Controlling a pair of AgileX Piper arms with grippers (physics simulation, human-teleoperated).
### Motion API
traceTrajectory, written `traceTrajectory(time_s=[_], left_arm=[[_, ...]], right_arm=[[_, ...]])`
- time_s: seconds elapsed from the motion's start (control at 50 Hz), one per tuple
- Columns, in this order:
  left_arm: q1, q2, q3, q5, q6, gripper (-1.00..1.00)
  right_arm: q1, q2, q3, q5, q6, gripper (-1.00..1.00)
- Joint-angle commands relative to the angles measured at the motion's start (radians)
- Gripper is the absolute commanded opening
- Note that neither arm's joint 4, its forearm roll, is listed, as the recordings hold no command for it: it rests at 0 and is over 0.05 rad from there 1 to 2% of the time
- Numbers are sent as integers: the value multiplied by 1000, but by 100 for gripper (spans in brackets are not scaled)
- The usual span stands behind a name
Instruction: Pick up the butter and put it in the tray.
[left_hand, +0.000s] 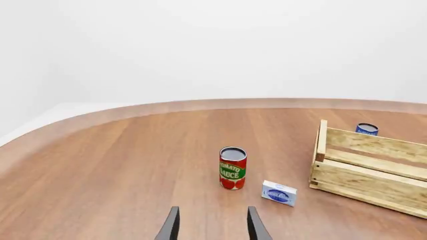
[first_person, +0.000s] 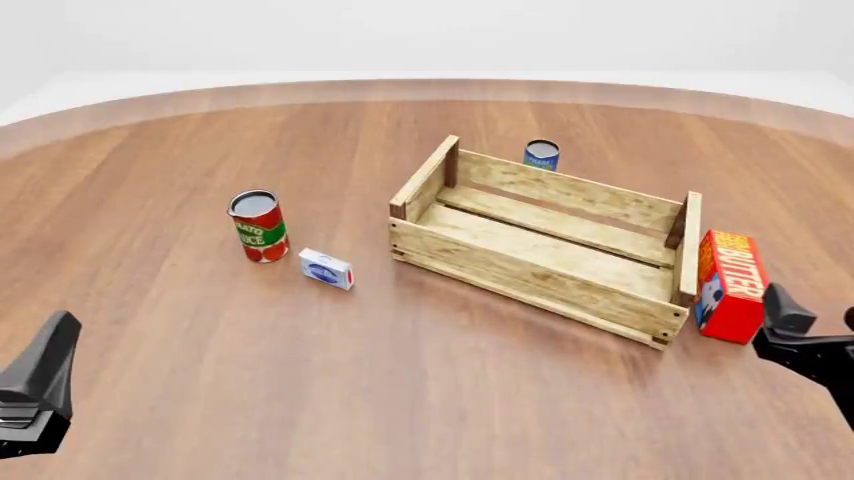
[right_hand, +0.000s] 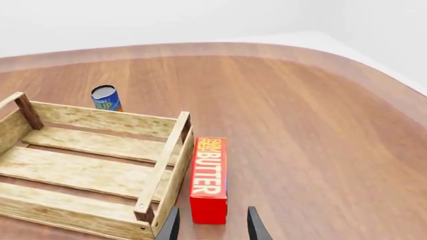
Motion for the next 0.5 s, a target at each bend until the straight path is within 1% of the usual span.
traceTrajectory(time_s=[0.02, 0.2, 0.28, 0.5], left_arm=[[0, 0, 0, 0, 0, 100], [0, 0, 0, 0, 0, 100], [0, 0, 0, 0, 0, 100], [0, 0, 0, 0, 0, 100]], right_arm=[[1, 90, -1, -79, -3, 100], [-1, 134, -7, -111, -7, 100], [-1, 134, -13, -109, -6, 100], [-3, 196, -16, -163, -9, 100]])
